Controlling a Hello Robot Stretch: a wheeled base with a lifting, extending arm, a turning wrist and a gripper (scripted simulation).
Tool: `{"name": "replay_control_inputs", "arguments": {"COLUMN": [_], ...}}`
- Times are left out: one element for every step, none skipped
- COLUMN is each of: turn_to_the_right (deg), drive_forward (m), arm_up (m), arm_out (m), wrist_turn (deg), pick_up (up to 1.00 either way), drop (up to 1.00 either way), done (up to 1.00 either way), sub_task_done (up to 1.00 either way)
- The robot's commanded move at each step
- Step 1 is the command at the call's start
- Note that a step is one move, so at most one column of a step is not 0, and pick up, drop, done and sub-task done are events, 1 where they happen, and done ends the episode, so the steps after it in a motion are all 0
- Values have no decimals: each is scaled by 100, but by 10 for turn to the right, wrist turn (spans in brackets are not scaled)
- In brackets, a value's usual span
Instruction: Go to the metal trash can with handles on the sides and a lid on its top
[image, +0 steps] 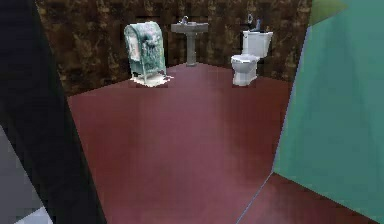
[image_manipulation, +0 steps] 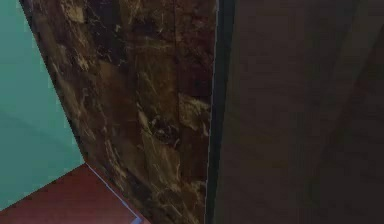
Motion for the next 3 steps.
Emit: {"name": "replay_control_inputs", "arguments": {"turn_to_the_right": [0, -300, 0], "drive_forward": [40, 0, 40], "arm_up": [0, 0, 0], "arm_out": [0, 0, 0], "wrist_turn": [0, 0, 0], "pick_up": [0, 0, 0], "drop": [0, 0, 0], "done": [0, 0, 0], "sub_task_done": [0, 0, 0]}}
